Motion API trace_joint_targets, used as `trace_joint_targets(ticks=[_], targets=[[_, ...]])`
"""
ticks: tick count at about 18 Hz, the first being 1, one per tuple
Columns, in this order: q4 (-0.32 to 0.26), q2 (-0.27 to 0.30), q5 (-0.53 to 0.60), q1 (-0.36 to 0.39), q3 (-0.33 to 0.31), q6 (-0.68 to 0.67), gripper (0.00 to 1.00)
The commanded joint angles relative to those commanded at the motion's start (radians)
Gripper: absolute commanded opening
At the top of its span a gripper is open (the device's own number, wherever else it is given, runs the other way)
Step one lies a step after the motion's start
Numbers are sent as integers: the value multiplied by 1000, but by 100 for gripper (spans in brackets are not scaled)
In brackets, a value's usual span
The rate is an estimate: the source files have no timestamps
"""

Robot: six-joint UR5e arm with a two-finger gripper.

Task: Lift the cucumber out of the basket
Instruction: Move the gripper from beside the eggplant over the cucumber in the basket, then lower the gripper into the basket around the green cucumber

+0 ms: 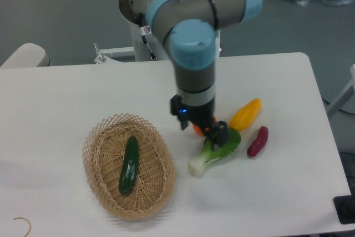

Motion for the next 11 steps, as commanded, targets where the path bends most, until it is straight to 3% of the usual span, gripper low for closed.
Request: trace_joint_targets(ticks=[6, 11], targets=[[12, -58, 2, -67, -37, -184, 100], [216, -127, 8, -109, -126, -284, 100]])
